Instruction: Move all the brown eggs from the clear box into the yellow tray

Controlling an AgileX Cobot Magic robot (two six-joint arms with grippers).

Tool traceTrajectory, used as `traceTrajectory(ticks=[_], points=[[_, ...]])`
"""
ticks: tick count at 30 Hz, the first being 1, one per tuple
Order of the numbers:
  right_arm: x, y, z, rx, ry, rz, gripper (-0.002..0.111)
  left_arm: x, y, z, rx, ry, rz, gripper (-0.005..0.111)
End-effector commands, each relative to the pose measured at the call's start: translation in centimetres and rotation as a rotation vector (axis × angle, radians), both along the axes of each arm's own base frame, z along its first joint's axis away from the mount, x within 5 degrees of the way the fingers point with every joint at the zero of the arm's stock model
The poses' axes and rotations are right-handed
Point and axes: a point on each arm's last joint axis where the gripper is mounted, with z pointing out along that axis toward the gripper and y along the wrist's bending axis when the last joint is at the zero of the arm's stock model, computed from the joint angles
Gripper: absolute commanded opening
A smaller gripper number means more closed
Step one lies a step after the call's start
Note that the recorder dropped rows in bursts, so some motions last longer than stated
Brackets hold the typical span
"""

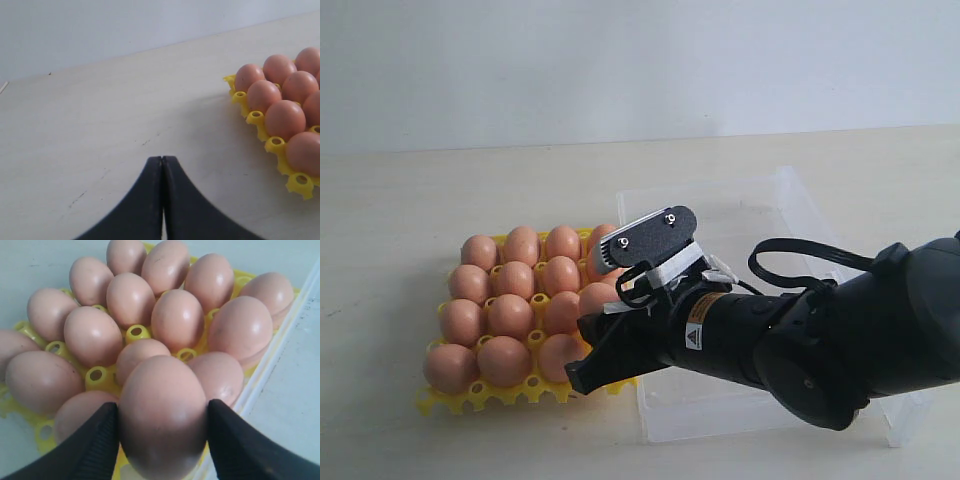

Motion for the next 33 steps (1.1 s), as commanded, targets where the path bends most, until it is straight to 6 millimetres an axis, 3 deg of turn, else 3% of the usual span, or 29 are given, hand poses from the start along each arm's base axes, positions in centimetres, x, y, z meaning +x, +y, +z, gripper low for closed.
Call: traceTrajectory(ticks=[1,19,21,24,28,32,33], points=[[-0.2,-0.1,0.1,-0.016,0.000,0.015,0.052,0.0,0.0,0.2,-0.002,-0.017,-0.001,0.000],[-0.3,-0.2,0.5,-0.019,0.004,0.015,0.057,0.0,0.0,0.2,-0.002,-0.017,-0.001,0.000],[-0.4,-0.3,2.1,0.013,-0.031,0.018,0.057,0.0,0.0,0.2,-0.002,-0.017,-0.001,0.000],[-0.9,-0.9,6.3,0.047,-0.145,0.051,0.052,0.0,0.0,0.2,-0.002,-0.017,-0.001,0.000],[-1.9,-3.2,11.9,0.081,-0.287,0.013,0.028,0.0,0.0,0.2,-0.002,-0.017,-0.001,0.000],[-2.2,-5.9,15.7,0.067,-0.480,-0.033,-0.001,0.0,0.0,0.2,-0.002,-0.017,-0.001,0.000],[-2.2,-6.7,16.4,0.071,-0.525,-0.059,0.000,0.0,0.0,0.2,-0.002,-0.017,-0.001,0.000]])
